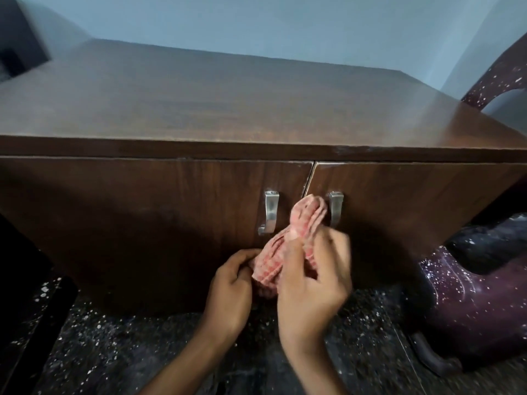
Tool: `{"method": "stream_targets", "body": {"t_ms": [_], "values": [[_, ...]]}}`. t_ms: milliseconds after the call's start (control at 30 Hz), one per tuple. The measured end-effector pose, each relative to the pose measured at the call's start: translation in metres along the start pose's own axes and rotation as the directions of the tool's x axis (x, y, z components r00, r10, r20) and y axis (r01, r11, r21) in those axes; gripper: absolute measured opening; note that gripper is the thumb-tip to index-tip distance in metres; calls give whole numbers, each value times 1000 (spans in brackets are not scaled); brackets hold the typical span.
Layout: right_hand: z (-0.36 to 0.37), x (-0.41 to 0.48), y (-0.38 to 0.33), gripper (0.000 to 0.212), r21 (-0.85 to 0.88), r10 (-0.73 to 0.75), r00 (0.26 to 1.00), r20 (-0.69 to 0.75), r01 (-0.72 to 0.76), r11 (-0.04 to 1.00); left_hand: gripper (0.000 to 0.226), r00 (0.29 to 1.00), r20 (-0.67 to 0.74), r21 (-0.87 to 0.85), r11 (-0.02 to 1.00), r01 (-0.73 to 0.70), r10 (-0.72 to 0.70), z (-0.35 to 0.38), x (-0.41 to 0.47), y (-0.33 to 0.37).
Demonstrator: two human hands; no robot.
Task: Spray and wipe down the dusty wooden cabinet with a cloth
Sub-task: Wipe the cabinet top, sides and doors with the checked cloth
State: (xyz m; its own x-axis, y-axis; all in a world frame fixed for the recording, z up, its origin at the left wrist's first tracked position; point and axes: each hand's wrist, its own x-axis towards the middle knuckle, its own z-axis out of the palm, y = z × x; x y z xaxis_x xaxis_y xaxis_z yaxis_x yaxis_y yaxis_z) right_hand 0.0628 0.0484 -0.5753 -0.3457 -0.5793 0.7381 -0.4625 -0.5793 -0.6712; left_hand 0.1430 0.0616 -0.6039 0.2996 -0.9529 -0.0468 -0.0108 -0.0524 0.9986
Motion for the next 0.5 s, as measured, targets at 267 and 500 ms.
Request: {"method": "stream_targets", "body": {"t_ms": [267,500], "values": [[16,6,8,28,-60,9,998,-58,-13,998,42,997,-79,143,989,31,-20,-21,-2,-1],[11,0,5,23,-6,93,995,-31,-94,996,44,996,-87,152,987,41,-28,-32,-7,2]]}}
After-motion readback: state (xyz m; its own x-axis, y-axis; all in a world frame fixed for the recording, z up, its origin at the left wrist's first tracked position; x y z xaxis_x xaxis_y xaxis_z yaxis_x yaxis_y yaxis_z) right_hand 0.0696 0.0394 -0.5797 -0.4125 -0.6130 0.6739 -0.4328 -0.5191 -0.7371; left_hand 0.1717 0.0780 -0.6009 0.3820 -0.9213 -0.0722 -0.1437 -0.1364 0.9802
